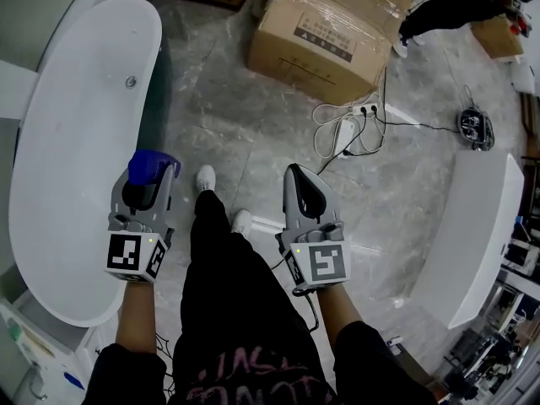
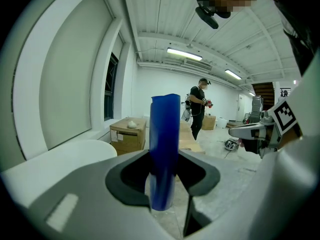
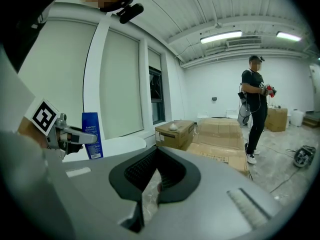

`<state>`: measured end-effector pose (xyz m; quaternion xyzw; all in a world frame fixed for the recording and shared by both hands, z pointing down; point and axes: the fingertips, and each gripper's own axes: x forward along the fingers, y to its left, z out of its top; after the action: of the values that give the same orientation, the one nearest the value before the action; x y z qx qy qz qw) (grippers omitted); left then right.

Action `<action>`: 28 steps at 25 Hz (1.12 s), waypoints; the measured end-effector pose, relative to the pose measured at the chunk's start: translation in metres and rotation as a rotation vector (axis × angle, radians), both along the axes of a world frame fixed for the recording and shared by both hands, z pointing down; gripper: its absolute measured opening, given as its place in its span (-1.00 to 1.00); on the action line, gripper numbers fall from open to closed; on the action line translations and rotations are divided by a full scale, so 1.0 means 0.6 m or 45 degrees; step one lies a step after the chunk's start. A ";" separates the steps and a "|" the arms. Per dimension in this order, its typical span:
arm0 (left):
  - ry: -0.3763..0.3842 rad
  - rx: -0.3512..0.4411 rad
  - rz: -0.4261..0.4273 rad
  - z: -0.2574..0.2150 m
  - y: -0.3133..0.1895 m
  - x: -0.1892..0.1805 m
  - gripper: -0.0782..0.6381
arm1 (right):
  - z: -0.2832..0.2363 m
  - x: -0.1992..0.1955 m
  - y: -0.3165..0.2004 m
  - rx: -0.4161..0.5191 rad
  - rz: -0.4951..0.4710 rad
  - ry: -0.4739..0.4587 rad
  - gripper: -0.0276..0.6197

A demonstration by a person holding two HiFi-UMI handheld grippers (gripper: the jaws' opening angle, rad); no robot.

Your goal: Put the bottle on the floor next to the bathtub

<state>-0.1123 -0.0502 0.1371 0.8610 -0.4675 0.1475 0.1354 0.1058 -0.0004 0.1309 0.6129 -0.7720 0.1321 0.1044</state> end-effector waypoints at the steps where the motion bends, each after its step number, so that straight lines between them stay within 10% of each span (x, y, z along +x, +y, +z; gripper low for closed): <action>1: 0.002 -0.002 -0.003 0.011 -0.008 0.000 -0.31 | 0.010 0.002 -0.006 -0.004 0.006 -0.001 -0.83; 28: -0.032 -0.065 -0.023 0.289 -0.126 -0.005 -0.31 | 0.267 0.011 -0.113 -0.139 0.111 -0.113 -0.83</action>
<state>-0.1151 -0.1258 0.3107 0.8510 -0.4731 0.1692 0.1529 0.1125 -0.0684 0.2912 0.6328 -0.7401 0.2057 0.0974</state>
